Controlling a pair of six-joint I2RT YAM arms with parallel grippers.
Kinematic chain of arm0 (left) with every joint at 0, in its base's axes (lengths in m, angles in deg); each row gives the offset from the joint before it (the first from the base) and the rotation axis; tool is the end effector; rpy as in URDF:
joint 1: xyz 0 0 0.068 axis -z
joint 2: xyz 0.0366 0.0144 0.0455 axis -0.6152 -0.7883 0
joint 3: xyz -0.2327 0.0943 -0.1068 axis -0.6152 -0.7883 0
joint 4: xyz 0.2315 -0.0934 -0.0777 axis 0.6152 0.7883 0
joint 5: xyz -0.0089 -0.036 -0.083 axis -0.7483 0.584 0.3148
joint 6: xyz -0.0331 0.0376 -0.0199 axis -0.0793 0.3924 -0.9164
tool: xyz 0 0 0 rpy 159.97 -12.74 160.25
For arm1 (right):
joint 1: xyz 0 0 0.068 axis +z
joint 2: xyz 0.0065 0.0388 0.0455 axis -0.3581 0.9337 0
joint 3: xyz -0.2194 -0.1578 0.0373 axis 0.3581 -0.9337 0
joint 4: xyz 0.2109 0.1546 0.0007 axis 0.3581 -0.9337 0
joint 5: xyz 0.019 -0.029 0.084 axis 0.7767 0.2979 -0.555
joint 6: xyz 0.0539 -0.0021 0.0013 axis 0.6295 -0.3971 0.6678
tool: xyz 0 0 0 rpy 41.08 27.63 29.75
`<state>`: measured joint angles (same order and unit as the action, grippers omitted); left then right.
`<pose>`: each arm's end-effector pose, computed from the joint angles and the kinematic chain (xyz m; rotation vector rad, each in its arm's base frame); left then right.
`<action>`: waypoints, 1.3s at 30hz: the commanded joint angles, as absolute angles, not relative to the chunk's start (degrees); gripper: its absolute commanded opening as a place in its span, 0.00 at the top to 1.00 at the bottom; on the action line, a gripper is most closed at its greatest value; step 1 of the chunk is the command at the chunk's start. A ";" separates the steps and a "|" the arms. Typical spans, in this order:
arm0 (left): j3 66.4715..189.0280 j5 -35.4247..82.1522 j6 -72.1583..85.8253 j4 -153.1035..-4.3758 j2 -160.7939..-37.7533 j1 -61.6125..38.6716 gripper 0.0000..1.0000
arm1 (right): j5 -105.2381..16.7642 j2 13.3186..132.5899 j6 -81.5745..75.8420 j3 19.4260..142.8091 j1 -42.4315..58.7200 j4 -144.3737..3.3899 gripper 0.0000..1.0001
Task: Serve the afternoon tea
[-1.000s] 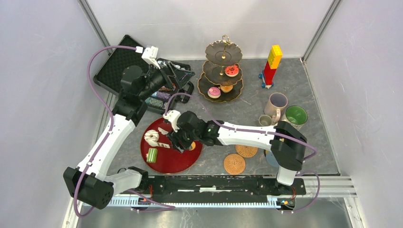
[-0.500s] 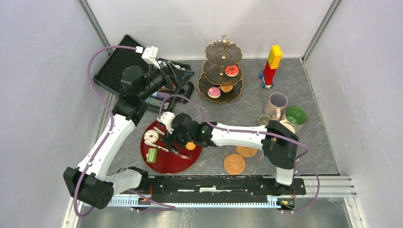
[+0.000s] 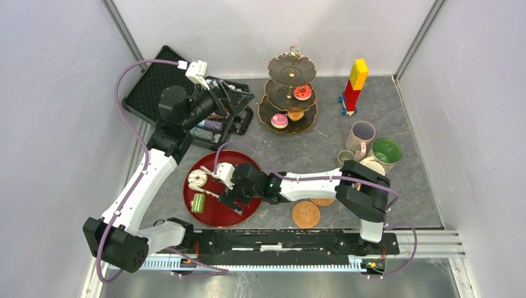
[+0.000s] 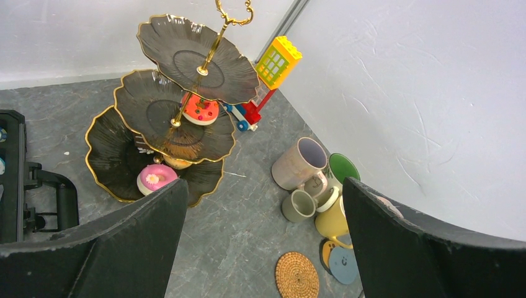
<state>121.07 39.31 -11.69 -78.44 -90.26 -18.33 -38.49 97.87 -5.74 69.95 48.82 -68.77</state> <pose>0.2462 -0.1034 0.4133 0.2024 1.6351 -1.0010 0.1367 0.3752 0.1788 -1.3081 1.9861 0.6907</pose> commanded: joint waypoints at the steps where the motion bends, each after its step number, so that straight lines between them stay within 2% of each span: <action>1: 122.47 40.41 -12.97 -79.18 -90.14 -18.12 0.00 | -36.95 100.55 -7.26 70.86 49.59 -62.32 0.05; 8: 122.30 40.06 -12.59 -79.18 -90.20 -18.15 0.00 | -35.08 104.59 -7.65 72.44 49.86 -60.62 0.13; 16: 122.41 40.42 -12.99 -79.18 -90.77 -18.15 0.00 | -33.30 108.84 -7.57 74.15 49.86 -59.01 0.17; 27: 122.47 40.50 -12.94 -79.18 -90.49 -18.21 0.00 | -32.51 109.30 -7.22 77.13 49.86 -60.37 0.43; 39: 122.47 40.59 -13.09 -79.21 -90.86 -18.24 0.00 | -30.77 104.44 -5.01 77.95 49.86 -65.59 0.60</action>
